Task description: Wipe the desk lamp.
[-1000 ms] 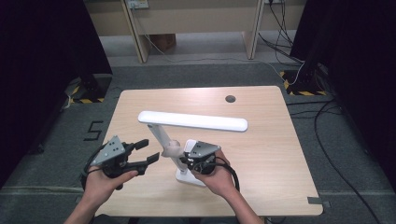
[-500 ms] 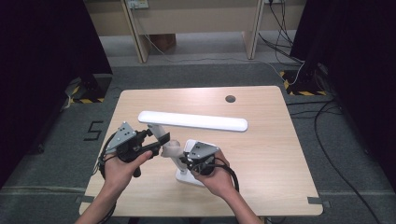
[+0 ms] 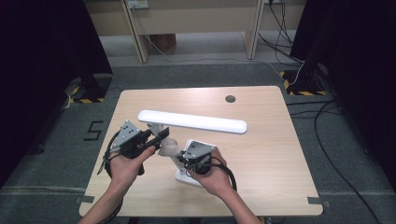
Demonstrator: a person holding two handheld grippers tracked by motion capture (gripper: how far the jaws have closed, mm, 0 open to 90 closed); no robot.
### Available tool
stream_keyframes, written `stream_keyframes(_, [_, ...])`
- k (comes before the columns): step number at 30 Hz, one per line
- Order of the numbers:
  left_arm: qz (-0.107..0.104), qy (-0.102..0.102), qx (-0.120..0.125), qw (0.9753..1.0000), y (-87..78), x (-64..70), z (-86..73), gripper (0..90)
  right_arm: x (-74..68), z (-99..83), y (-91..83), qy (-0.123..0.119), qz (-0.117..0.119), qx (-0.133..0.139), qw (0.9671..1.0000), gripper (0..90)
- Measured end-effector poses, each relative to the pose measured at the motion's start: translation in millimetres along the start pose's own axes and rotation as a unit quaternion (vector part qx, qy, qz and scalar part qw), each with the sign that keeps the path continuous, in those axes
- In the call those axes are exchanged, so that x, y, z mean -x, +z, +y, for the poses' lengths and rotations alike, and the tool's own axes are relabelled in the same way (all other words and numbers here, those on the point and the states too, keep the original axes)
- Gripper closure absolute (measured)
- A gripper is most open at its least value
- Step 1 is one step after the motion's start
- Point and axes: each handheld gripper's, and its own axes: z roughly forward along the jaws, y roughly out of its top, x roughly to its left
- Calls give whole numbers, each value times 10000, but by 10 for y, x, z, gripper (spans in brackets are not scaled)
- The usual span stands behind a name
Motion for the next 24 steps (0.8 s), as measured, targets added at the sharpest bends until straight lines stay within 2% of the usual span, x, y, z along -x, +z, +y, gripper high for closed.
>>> stream_keyframes(4, [170, -15, -21, 9999, 6, 40, 5, 689, -19, 4, 7, 1, -48, -97, 9999, 798])
stream_keyframes(5, [201, -13, -28, 9998, 8, 47, 7, 693, -17, 5, 9, -72, -66, -111, 9999, 799])
stream_keyframes(6, [229, -16, -32, 9997, 9, 53, 8, 695, -28, 2, 13, -22, -63, -132, 9999, 799])
stream_keyframes(7, [253, -40, -31, 9997, 9, 56, 8, 698, -25, -1, 17, -101, -71, -153, 9998, 799])
stream_keyframes(8, [276, -56, -33, 9996, 8, 58, 8, 700, -39, -6, 23, -31, -52, -195, 9998, 800])
stream_keyframes(9, [293, -73, -33, 9995, 8, 60, 7, 701, -38, -12, 33, -100, -51, -211, 9997, 800])
stream_keyframes(14, [356, -121, -39, 9993, 13, 78, 12, 708, -73, -56, 72, -31, -47, -391, 9992, 802])
stream_keyframes(20, [411, -157, -43, 9990, 13, 88, 11, 713, -75, -128, 134, -110, -18, -603, 9981, 802])
stream_keyframes(23, [429, -158, -40, 9989, 14, 97, 10, 714, -69, -171, 160, -60, 17, -699, 9975, 802])
stream_keyframes(24, [432, -161, -42, 9989, 14, 98, 11, 714, -76, -188, 165, 34, 30, -764, 9971, 802])
